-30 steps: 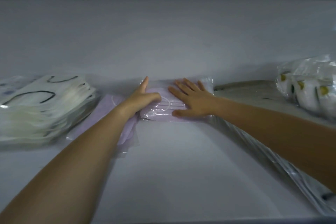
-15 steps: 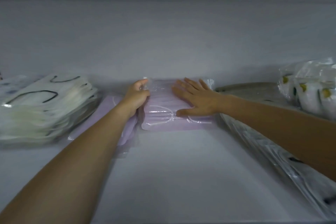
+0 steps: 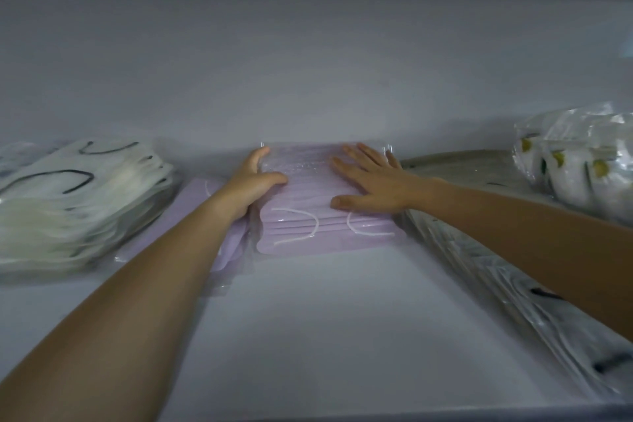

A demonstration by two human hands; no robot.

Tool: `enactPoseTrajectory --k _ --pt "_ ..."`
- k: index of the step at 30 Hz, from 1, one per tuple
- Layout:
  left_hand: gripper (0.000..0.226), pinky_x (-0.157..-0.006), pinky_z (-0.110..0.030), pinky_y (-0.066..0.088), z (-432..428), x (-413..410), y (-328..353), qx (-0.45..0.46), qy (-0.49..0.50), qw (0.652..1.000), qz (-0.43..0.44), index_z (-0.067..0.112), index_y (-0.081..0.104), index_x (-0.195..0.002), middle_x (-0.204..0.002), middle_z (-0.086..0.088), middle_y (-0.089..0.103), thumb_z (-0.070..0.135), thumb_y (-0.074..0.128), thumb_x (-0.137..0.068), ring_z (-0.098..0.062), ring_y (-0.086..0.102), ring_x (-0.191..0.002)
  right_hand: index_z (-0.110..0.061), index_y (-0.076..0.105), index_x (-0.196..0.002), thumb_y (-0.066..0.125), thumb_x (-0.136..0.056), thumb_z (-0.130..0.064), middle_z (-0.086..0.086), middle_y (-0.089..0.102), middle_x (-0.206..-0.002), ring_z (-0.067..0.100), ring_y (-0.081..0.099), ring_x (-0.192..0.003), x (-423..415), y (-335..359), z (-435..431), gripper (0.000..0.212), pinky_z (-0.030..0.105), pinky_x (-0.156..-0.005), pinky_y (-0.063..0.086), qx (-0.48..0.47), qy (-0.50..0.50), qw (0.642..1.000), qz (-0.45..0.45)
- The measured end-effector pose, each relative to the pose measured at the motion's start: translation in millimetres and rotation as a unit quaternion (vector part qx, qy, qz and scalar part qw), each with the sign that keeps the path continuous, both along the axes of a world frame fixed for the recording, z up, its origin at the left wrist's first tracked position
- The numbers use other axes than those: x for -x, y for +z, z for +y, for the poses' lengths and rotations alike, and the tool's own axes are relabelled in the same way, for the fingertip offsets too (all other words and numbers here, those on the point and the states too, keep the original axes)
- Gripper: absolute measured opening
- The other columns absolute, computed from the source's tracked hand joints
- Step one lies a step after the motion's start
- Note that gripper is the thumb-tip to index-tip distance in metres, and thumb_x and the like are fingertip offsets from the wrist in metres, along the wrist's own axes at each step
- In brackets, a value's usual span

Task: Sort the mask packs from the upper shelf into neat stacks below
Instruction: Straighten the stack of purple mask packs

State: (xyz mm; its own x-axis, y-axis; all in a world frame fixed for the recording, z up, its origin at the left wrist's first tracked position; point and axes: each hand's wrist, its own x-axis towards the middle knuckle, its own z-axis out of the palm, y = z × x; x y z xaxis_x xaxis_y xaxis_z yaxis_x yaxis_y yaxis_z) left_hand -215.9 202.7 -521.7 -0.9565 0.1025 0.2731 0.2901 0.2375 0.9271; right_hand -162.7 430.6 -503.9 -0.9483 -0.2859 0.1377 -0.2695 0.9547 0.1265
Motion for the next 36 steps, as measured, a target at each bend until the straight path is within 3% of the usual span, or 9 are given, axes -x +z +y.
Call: enactPoseTrajectory --k 5,8,12,18,21,24,28,32,36 --pt "0.112 -0.104 -0.030 0.039 -4 -3 -1 0.067 -0.041 0.997 -0.022 0.026 0.027 -0.145 -0.133 0.007 0.044 0.030 0.090 -0.053 -0.015 0.049 -0.119 -0.037 -0.006 -0.148 0.030 -0.081 -0.073 -0.004 -0.019 -0.156 0.016 -0.019 -0.143 -2 -6 4 0.083 0.054 -0.115 -0.006 -0.010 -0.004 1.000 0.002" --pt "0.102 -0.096 -0.024 0.037 -2 -4 -1 0.077 -0.041 0.996 0.000 0.020 0.025 -0.146 -0.128 0.007 0.043 0.015 0.086 -0.064 -0.013 0.047 -0.115 -0.039 -0.007 -0.147 0.030 -0.081 -0.074 -0.004 -0.018 -0.156 0.017 -0.019 -0.143 -2 -5 3 0.084 0.053 -0.115 -0.006 -0.001 -0.001 1.000 0.006" --pt "0.094 -0.103 -0.035 0.043 -5 -2 1 0.033 -0.047 0.998 -0.026 0.015 0.034 -0.143 -0.130 -0.002 0.053 0.010 0.084 -0.064 -0.020 0.055 -0.116 -0.039 -0.008 -0.147 0.030 -0.079 -0.075 -0.004 -0.019 -0.156 0.017 -0.019 -0.143 -2 -3 1 0.085 0.052 -0.115 -0.007 0.005 0.006 1.000 0.003" --pt "0.070 -0.086 -0.034 0.052 -15 -3 5 0.013 -0.099 0.991 -0.084 0.009 0.048 -0.132 -0.116 -0.008 0.064 0.003 0.077 -0.069 -0.022 0.064 -0.096 -0.038 -0.007 -0.147 0.033 -0.081 -0.074 -0.006 -0.019 -0.156 0.015 -0.020 -0.143 -8 2 -6 0.085 0.051 -0.115 -0.007 0.008 0.017 1.000 -0.012" --pt "0.086 -0.099 -0.030 0.042 -9 -3 1 0.059 -0.065 0.996 -0.035 0.014 0.033 -0.143 -0.132 -0.003 0.051 0.005 0.079 -0.071 -0.019 0.053 -0.114 -0.038 -0.009 -0.147 0.033 -0.082 -0.074 -0.004 -0.020 -0.156 0.017 -0.020 -0.143 -10 1 -6 0.086 0.052 -0.115 -0.007 -0.011 0.010 1.000 -0.020" --pt "0.106 -0.112 -0.030 0.026 -3 -1 -4 0.124 -0.047 0.991 0.004 0.020 0.007 -0.151 -0.153 -0.003 0.025 0.014 0.079 -0.073 -0.017 0.030 -0.137 -0.036 -0.009 -0.147 0.031 -0.085 -0.071 -0.004 -0.020 -0.156 0.016 -0.019 -0.143 -12 1 -7 0.082 0.052 -0.115 -0.007 -0.008 0.010 1.000 -0.021" --pt "0.116 -0.116 -0.036 0.022 2 -2 -3 0.139 -0.034 0.990 0.017 0.032 -0.002 -0.150 -0.157 -0.005 0.013 0.023 0.082 -0.071 -0.018 0.021 -0.142 -0.035 -0.006 -0.148 0.027 -0.088 -0.067 -0.005 -0.017 -0.157 0.016 -0.015 -0.144 -15 -3 -18 0.076 0.050 -0.115 -0.006 0.018 0.012 0.999 -0.030" --pt "0.089 -0.106 -0.021 0.023 9 -8 2 0.036 -0.040 0.999 -0.001 0.029 0.007 -0.151 -0.157 0.004 0.015 0.025 0.066 -0.085 -0.011 0.021 -0.141 -0.034 -0.003 -0.149 0.026 -0.087 -0.069 -0.004 -0.014 -0.157 0.017 -0.013 -0.144 -16 -5 -20 0.077 0.050 -0.115 -0.006 0.016 -0.011 0.997 -0.072" --pt "0.067 -0.101 -0.019 0.023 7 -6 1 0.038 -0.030 0.999 0.001 0.018 0.021 -0.149 -0.156 0.004 0.021 0.025 0.056 -0.092 -0.011 0.025 -0.140 -0.033 -0.005 -0.149 0.028 -0.085 -0.072 -0.003 -0.017 -0.157 0.017 -0.016 -0.144 -9 6 -19 0.082 0.052 -0.115 -0.007 0.042 -0.025 0.999 -0.016"
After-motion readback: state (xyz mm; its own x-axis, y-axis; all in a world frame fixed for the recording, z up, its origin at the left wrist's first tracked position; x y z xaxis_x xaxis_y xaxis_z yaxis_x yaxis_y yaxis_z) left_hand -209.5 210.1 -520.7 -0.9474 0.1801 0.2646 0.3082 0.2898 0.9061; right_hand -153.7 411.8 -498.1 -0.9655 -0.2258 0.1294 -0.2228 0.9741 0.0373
